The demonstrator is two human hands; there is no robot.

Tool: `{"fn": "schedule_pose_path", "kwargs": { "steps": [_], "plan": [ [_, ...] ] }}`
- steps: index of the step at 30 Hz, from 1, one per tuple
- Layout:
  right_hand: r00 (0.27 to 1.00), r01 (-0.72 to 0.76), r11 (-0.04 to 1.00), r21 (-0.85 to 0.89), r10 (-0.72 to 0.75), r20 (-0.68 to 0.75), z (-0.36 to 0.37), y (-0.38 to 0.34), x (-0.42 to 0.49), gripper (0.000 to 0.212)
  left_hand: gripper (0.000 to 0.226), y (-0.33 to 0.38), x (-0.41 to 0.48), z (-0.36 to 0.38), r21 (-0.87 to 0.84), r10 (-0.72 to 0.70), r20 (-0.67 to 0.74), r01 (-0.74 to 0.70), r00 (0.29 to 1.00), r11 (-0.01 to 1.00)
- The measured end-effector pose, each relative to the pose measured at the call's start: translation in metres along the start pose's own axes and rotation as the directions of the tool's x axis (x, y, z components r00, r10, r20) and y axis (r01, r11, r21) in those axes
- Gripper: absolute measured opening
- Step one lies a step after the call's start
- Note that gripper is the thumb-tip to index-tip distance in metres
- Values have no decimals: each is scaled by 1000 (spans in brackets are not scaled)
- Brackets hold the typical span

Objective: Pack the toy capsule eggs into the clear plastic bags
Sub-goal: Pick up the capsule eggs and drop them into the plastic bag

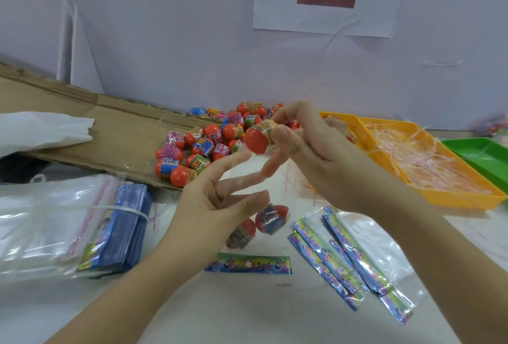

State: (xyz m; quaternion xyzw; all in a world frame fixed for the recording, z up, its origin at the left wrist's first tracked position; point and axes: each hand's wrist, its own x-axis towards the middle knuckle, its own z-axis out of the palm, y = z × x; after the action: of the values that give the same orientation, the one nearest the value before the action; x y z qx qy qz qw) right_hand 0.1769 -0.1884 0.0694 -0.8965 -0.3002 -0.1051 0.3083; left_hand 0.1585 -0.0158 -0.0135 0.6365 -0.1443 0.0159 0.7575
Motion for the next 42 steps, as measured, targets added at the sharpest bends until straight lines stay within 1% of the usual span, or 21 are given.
{"fn": "schedule_pose_path", "kwargs": {
  "steps": [3,4,7,9,12,15,19,23,25,28,30,32,34,36,37,38,39,40,41,42],
  "plan": [
    [993,-95,992,79,88,81,2,1,1,36,81,-1,-1,1,71,-7,32,5,999,997],
    [990,-111,987,114,99,102,2,1,1,37,81,-2,-1,1,91,-5,34,2,999,996],
    [990,-114,979,171,97,103,1,-2,1,27,79,-3,-2,2,119,30,36,-34,999,992],
    [995,-93,987,132,89,33,-1,-2,2,22,81,-3,-2,3,123,53,17,-54,998,991],
    [995,-39,997,62,44,-92,-3,0,0,20,74,-1,-2,3,107,61,22,-64,998,992],
    [989,-9,996,-89,-5,-148,-2,1,-1,18,76,-3,-2,1,112,61,23,-63,998,992],
    [995,-2,982,-191,-17,-100,3,1,0,23,71,-6,-1,3,97,90,-8,-89,996,991],
    [1000,6,977,-212,-5,7,5,-1,1,38,66,-6,-2,2,116,115,-10,-113,993,987],
    [1000,24,972,-232,-24,4,7,-2,1,39,69,-4,-2,3,96,101,-6,-100,995,990],
    [998,44,962,-268,-54,-31,12,-2,1,30,76,-2,-2,4,70,93,-9,-92,996,993],
    [996,44,956,-290,-63,-58,16,0,0,30,81,-2,-1,3,59,89,-21,-88,996,994],
    [995,51,950,-309,-76,-68,21,-1,-1,29,78,-3,0,2,61,87,-41,-84,995,995],
    [998,52,962,-268,-61,-25,24,-2,-1,31,70,-3,0,2,60,76,-62,-72,995,996],
    [999,36,992,-120,-32,35,25,0,1,33,64,-3,1,1,56,71,-108,-65,992,996],
    [999,22,1000,-9,-22,30,25,1,3,30,62,-4,4,0,49,67,-143,-61,987,997],
    [1000,13,994,107,-11,-18,25,6,5,23,59,-4,6,-3,39,62,-182,-56,981,998],
    [994,13,980,200,9,-109,25,12,8,19,56,-4,9,-7,25,55,-221,-51,974,998],
    [977,4,966,258,51,-207,25,20,12,22,55,-4,11,-11,10,44,-260,-43,965,999],
    [956,-30,960,279,109,-271,27,27,17,24,57,-4,13,-15,-10,24,-301,-28,953,1000],
    [944,-84,963,256,159,-288,30,35,24,27,62,-4,15,-18,-38,-1,-338,-13,941,999]
  ]
}}
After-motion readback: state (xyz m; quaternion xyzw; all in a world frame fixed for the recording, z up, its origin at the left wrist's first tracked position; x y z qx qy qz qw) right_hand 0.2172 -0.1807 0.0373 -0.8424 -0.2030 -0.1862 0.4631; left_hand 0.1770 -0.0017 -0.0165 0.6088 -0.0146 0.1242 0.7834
